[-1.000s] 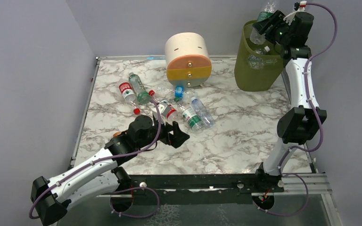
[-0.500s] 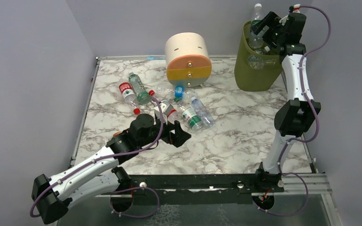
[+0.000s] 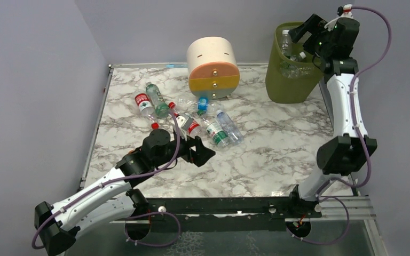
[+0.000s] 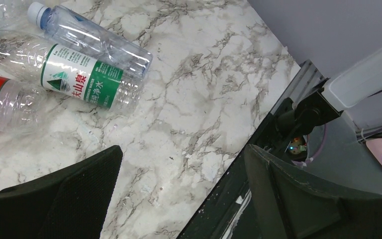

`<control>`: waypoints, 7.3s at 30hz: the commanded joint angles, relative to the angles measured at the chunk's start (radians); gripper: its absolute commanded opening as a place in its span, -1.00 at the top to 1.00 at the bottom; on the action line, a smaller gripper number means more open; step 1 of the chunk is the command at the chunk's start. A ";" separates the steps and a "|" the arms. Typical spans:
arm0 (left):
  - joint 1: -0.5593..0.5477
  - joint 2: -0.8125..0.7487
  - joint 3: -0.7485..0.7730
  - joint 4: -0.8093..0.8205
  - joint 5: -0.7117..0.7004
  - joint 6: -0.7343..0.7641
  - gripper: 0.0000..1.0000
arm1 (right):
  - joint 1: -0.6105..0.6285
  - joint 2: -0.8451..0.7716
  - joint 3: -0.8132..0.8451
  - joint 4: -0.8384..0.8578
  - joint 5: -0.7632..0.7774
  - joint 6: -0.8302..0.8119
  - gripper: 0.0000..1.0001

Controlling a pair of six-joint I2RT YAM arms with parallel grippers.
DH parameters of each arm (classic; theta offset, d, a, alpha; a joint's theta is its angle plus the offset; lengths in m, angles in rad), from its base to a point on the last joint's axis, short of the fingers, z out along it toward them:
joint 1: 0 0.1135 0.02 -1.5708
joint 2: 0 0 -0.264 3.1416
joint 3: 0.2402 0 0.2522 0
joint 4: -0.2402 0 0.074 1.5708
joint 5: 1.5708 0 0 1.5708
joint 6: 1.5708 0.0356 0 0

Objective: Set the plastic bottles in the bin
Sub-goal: Place the plastic bottle in the trash bin, then pick up the plastic bottle at the center of the board, then place the plastic bottle in the trash bin, then pick up the plastic bottle at the center of the board.

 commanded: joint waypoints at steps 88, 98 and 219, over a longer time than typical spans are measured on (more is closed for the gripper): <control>0.002 -0.074 -0.094 0.057 -0.037 -0.075 -0.98 | 0.640 -0.173 -0.716 0.027 0.060 -0.194 0.12; 0.002 -0.080 -0.084 0.053 -0.045 -0.069 -0.98 | 0.639 -0.216 -0.578 -0.057 0.101 -0.206 0.12; 0.134 0.043 0.022 -0.068 -0.164 -0.013 -0.98 | 0.789 -0.041 -0.833 0.146 0.086 -0.210 -0.79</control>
